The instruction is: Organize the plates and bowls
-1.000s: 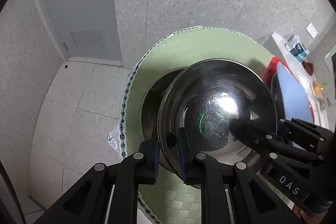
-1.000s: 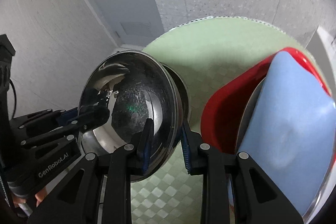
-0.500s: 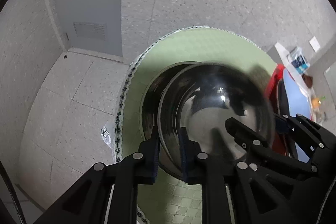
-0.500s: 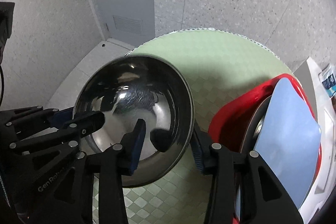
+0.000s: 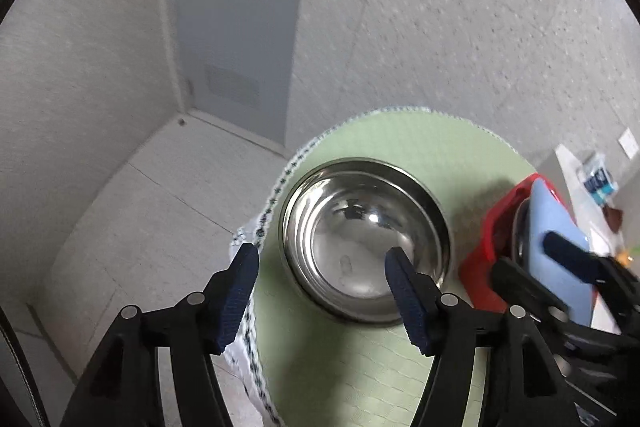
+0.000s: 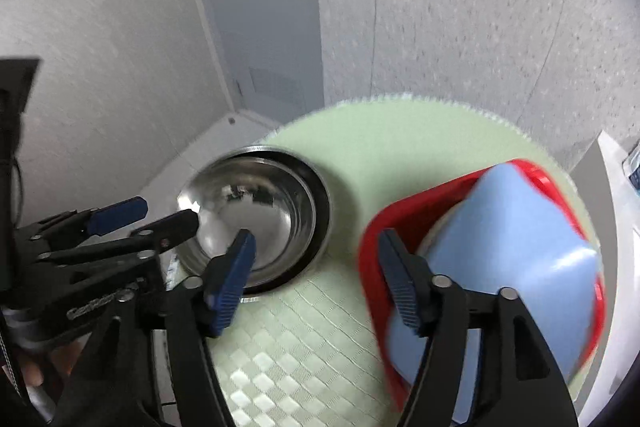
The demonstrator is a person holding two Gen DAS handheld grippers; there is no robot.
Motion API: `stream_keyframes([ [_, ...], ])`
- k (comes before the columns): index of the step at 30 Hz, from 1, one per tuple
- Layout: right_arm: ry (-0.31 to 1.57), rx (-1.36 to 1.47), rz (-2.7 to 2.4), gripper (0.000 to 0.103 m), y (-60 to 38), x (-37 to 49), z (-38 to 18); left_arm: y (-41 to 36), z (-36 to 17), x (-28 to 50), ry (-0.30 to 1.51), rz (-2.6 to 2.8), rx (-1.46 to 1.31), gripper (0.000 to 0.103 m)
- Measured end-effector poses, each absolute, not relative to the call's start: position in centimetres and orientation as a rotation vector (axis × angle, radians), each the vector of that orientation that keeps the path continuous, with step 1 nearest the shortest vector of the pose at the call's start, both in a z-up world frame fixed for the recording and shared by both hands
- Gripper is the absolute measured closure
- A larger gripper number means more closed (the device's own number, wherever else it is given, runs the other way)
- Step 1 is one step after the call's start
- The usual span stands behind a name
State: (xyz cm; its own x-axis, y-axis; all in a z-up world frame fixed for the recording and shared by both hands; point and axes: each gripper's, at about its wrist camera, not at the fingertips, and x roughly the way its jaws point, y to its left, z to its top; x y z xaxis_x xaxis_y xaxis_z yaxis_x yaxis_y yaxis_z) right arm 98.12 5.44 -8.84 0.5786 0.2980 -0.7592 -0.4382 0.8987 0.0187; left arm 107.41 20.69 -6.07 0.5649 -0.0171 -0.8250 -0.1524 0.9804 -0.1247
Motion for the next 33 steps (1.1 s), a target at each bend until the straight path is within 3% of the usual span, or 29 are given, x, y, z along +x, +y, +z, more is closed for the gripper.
stream_keyframes([
  [5,0.766,-0.151,0.457,0.029,-0.8,94.3,-5.7,15.7,-3.4,101.9,0.871,0.091,-0.194,0.039],
  [8,0.737,-0.114,0.432,0.026,-6.5,92.3,-4.6,10.7,-2.6,97.6,0.815,0.087,-0.198,0.024],
  [19,0.818,0.003,0.293,0.025,-21.7,89.8,-7.3,-3.6,-6.2,88.2,0.841,0.075,-0.168,0.023],
  [29,0.997,0.130,0.328,0.025,-25.4,90.5,-14.4,-9.8,-9.9,89.1,0.987,0.127,-0.181,0.026],
  [33,1.058,0.158,0.338,0.033,-25.2,91.1,-16.7,-9.7,-11.6,90.9,1.049,0.120,-0.194,0.030],
])
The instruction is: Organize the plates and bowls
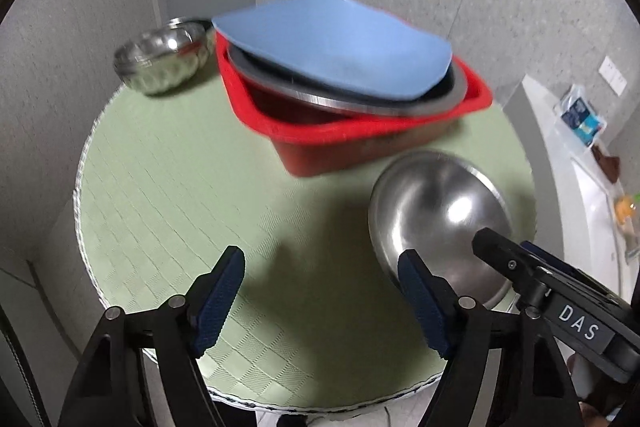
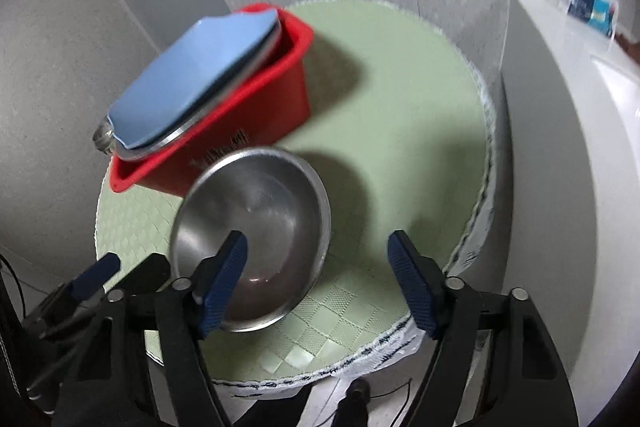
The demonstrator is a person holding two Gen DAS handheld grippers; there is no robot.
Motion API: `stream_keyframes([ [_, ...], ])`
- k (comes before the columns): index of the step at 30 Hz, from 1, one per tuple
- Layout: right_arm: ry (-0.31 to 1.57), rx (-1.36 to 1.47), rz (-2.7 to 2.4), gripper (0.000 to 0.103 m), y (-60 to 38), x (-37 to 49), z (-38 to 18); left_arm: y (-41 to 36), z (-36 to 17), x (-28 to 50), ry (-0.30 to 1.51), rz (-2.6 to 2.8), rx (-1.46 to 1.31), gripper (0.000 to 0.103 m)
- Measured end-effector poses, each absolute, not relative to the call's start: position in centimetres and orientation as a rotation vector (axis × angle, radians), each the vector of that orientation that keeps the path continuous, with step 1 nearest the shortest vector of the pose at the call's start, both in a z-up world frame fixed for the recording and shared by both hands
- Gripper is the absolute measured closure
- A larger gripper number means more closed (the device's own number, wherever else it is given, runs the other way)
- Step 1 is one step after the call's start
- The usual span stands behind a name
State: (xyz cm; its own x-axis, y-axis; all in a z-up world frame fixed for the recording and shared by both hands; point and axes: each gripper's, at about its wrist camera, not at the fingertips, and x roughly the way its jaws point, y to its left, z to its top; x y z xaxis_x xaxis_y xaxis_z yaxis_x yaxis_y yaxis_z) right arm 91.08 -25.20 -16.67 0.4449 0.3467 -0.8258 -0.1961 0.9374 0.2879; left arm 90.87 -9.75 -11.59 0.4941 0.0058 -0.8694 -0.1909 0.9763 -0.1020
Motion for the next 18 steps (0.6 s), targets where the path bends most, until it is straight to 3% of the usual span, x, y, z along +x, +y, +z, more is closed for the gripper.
stream_keyframes([
  [4,1.095,0.171,0.363,0.053,-25.1,91.2,-17.7,-10.8,-12.4,92.3,1.063,0.092,-0.185,0.038],
  [7,1.106,0.180,0.386,0.068,-24.9,91.3,-17.8,-11.3,-13.0,93.4,1.077,0.030,-0.183,0.059],
  [9,1.110,0.197,0.410,0.071,-24.7,91.2,-17.8,-11.7,-13.6,94.2,1.095,-0.027,-0.192,0.081],
  [10,1.114,0.201,0.422,0.076,-24.7,91.1,-17.7,-11.8,-13.7,94.4,1.096,-0.042,-0.188,0.085],
  [18,1.092,0.251,0.427,0.079,-25.8,89.4,-15.5,-11.4,-12.5,94.2,1.061,-0.111,-0.182,0.086],
])
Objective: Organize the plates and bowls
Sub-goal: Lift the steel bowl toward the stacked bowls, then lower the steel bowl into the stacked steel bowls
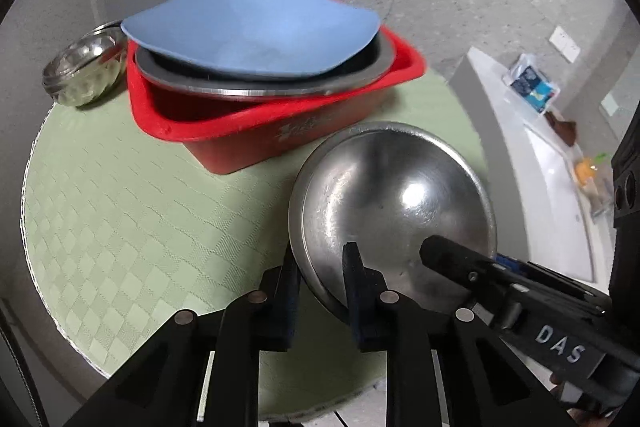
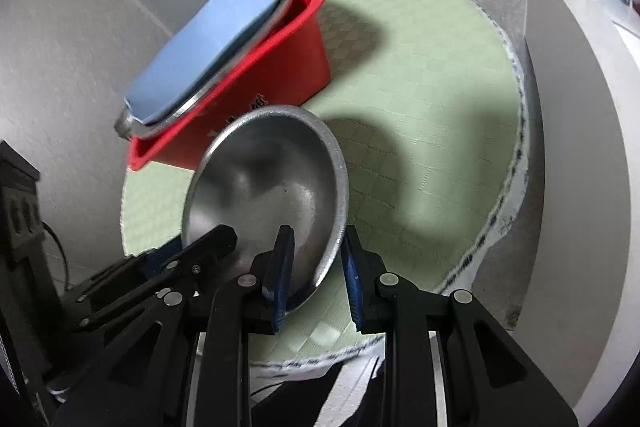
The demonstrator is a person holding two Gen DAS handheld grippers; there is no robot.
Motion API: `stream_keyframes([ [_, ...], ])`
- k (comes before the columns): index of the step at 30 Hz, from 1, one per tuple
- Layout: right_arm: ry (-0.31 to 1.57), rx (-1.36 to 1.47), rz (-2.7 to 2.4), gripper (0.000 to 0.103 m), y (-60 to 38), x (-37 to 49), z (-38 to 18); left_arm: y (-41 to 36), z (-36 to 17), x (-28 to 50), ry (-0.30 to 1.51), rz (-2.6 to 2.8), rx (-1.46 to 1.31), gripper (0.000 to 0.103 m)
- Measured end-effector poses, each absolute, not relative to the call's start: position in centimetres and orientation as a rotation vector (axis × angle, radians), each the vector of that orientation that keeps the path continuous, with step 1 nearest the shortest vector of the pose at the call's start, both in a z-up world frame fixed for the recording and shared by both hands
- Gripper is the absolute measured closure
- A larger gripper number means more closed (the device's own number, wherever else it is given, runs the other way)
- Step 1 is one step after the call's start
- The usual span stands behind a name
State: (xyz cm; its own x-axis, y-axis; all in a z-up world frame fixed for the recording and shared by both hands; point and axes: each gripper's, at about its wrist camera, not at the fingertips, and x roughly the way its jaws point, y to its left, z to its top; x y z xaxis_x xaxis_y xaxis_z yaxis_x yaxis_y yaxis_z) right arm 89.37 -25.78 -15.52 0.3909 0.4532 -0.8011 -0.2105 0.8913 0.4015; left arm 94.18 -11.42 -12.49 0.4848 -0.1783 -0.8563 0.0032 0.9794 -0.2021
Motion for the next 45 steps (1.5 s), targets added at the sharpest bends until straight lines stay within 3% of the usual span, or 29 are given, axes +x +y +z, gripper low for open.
stream_keyframes([
  [8,0.948,0.208,0.440,0.079,-23.8,87.0,-7.6,-7.5,-6.3,92.4,0.933,-0.169,-0.216,0.086],
  [19,0.852,0.155,0.528,0.079,-9.1,90.9,-2.0,8.3,-0.6,94.6,0.790,-0.120,-0.228,0.086],
  [30,0.950,0.169,0.535,0.079,5.1,98.0,-5.9,21.9,-2.9,101.4,0.884,-0.081,-0.192,0.087],
  [45,1.063,0.023,0.383,0.079,9.4,102.3,-11.0,25.6,-8.1,112.3,1.050,-0.148,-0.151,0.086],
])
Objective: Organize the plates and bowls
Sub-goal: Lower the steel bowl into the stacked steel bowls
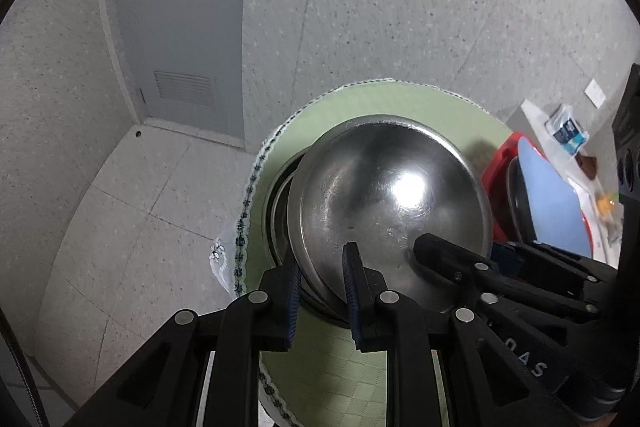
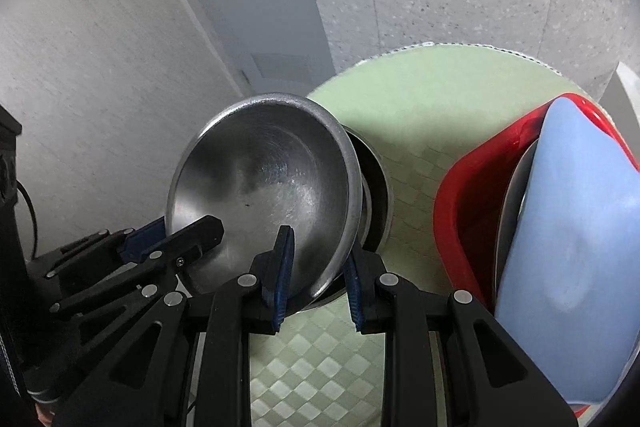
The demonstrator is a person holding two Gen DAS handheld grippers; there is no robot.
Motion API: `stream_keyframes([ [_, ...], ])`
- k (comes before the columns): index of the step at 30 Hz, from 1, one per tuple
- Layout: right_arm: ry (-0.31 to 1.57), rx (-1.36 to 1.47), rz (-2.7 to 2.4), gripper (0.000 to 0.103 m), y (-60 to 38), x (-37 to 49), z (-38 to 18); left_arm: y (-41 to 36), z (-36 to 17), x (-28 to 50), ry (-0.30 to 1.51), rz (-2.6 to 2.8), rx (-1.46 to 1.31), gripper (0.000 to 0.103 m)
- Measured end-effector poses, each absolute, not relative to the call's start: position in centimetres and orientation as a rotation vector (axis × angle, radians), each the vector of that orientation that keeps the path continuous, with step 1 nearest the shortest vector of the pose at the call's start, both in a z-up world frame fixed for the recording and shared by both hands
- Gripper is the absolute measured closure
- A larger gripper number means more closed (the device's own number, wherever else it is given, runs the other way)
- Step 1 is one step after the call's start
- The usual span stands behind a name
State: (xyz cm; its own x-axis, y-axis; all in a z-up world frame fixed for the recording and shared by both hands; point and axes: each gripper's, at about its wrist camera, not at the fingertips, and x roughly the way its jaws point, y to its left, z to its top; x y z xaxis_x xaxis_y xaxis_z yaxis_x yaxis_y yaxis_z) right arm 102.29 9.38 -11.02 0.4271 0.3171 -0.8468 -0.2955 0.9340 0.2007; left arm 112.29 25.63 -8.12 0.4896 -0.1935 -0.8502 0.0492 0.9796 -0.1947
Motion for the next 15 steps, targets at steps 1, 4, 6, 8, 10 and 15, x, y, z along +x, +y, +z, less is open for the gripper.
stream_keyframes([
  [1,1.067,0.015,0.376,0.079,9.3,102.5,-11.2,25.4,-8.2,113.0,1.053,-0.152,-0.148,0.086],
  [4,1.071,0.005,0.364,0.078,9.5,102.8,-11.3,25.5,-8.6,114.7,1.061,-0.156,-0.150,0.086],
  [6,1.073,-0.002,0.358,0.078,9.6,103.1,-11.3,25.8,-8.8,114.3,1.066,-0.162,-0.155,0.086],
  [8,1.078,-0.003,0.354,0.078,9.7,103.1,-11.2,25.9,-9.0,114.5,1.071,-0.169,-0.164,0.086],
  [10,1.086,0.000,0.351,0.077,9.8,103.0,-11.1,26.1,-9.1,114.6,1.076,-0.175,-0.168,0.086],
  [15,1.108,0.000,0.341,0.066,9.6,103.0,-11.0,26.7,-9.2,115.1,1.083,-0.180,-0.183,0.085],
])
